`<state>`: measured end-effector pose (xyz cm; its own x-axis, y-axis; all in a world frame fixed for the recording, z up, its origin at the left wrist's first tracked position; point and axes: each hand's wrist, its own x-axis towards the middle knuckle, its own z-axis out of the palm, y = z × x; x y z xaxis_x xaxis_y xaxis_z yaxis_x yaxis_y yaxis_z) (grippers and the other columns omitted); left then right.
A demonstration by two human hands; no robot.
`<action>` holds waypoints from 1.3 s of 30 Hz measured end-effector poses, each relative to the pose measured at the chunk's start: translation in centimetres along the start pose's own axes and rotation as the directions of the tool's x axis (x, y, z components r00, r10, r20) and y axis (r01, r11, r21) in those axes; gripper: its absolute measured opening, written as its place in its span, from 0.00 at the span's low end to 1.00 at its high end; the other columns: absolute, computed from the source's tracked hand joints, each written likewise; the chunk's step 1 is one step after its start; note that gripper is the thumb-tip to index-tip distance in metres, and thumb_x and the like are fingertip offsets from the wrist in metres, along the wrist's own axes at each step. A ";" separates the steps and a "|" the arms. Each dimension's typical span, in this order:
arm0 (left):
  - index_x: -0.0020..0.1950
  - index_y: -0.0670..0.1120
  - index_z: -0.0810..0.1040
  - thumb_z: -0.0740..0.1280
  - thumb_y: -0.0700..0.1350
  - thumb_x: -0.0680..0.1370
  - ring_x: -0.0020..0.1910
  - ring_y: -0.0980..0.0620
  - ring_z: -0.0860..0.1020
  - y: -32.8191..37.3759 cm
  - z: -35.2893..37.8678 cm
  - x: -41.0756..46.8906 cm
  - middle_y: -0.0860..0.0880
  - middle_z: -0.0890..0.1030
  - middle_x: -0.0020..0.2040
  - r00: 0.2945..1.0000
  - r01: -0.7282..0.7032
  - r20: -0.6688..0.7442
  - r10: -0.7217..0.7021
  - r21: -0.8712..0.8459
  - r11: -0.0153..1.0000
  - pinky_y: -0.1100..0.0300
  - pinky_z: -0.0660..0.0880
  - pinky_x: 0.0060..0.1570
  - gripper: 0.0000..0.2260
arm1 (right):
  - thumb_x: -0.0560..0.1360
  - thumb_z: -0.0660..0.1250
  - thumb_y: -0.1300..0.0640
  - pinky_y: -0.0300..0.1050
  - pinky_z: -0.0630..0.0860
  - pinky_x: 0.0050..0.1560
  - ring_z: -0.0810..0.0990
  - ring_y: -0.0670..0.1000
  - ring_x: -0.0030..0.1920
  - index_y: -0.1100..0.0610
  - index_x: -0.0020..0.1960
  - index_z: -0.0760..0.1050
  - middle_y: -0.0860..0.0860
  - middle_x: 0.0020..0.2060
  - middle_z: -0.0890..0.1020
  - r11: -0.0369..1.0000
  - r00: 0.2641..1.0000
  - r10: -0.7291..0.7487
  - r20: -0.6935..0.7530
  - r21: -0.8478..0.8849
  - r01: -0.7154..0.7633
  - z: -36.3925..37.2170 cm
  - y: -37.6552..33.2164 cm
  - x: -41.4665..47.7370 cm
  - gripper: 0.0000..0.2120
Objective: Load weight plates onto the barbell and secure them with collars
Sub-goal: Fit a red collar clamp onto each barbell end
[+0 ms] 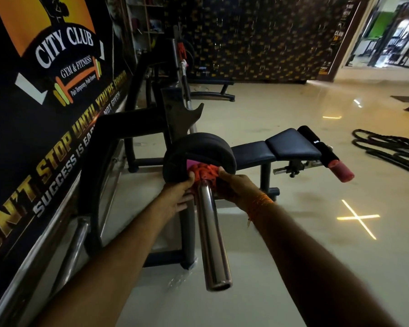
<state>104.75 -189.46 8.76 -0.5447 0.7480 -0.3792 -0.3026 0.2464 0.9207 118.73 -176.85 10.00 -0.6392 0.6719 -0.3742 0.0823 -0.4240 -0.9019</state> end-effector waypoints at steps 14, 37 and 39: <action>0.79 0.53 0.62 0.53 0.66 0.81 0.77 0.48 0.62 -10.1 2.9 -19.9 0.49 0.66 0.78 0.717 -0.262 -0.190 0.670 0.818 0.512 0.42 0.61 0.74 0.30 | 0.85 0.51 0.43 0.50 0.60 0.75 0.64 0.52 0.76 0.49 0.76 0.67 0.51 0.75 0.70 0.157 0.600 -0.771 0.211 -0.851 0.501 -4.8 10.0 -16.5 0.23; 0.80 0.47 0.60 0.49 0.66 0.81 0.79 0.46 0.60 -24.5 17.7 -21.7 0.46 0.63 0.79 0.774 -0.395 0.222 0.592 0.901 0.178 0.39 0.57 0.76 0.34 | 0.84 0.48 0.41 0.59 0.55 0.79 0.58 0.54 0.80 0.52 0.79 0.63 0.52 0.79 0.64 0.159 0.732 -0.676 -0.086 -0.987 0.031 -22.2 21.0 -28.1 0.28; 0.81 0.47 0.57 0.47 0.66 0.81 0.80 0.47 0.58 -24.5 21.6 -19.6 0.46 0.60 0.80 0.778 -0.436 0.289 0.557 0.888 0.148 0.40 0.55 0.77 0.34 | 0.84 0.48 0.40 0.59 0.56 0.79 0.59 0.55 0.80 0.52 0.79 0.62 0.53 0.79 0.64 0.203 0.716 -0.677 -0.170 -0.978 -0.040 -25.8 20.6 -27.6 0.28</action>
<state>139.73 -196.91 -4.38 -0.3664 0.8977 0.2448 0.8869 0.2574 0.3836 157.76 -188.44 -3.82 -0.3834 0.8714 0.3061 0.7906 0.4810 -0.3789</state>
